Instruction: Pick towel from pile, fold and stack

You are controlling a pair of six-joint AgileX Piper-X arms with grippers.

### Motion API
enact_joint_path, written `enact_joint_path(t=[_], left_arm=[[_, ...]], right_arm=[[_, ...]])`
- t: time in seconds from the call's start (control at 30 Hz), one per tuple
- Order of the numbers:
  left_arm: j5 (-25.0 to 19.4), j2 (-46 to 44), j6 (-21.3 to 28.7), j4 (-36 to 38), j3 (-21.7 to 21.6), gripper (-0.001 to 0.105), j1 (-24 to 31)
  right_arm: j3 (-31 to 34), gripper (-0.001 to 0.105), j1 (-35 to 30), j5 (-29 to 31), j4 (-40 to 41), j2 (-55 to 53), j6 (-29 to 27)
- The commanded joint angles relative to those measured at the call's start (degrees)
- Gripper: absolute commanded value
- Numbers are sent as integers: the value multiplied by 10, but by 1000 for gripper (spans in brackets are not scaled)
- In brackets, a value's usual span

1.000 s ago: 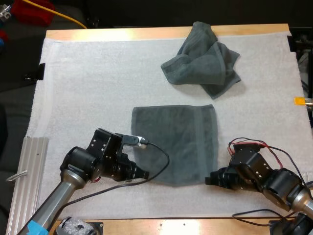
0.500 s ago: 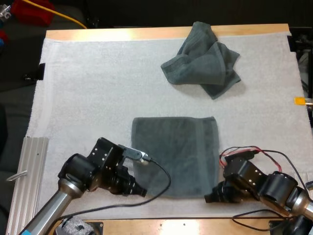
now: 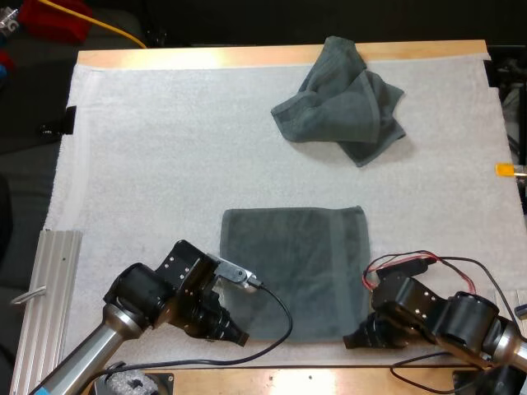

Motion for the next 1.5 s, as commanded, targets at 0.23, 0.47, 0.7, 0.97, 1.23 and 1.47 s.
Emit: enact_joint_path(t=[0.23, 0.47, 0.7, 0.97, 1.23, 1.47], left_arm=[[-1, 66, -4, -49, -4, 0, -4], [-2, 132, -4, -114, -6, 0, 41], [44, 171, 3, -157, -5, 0, 132], [56, 186, 1, -222, -7, 0, 195], [46, 186, -9, -305, -7, 0, 227], [23, 187, -13, -355, -7, 0, 228]], right_arm=[[-5, 1, -98, -66, -66, 25, 55], [-5, 1, -182, -118, -101, 85, 68], [-6, 1, -229, -134, -182, 137, 78], [-8, 1, -269, -142, -258, 183, 87], [-9, 1, -307, -145, -324, 212, 89], [-9, 1, -321, -129, -355, 220, 93]])
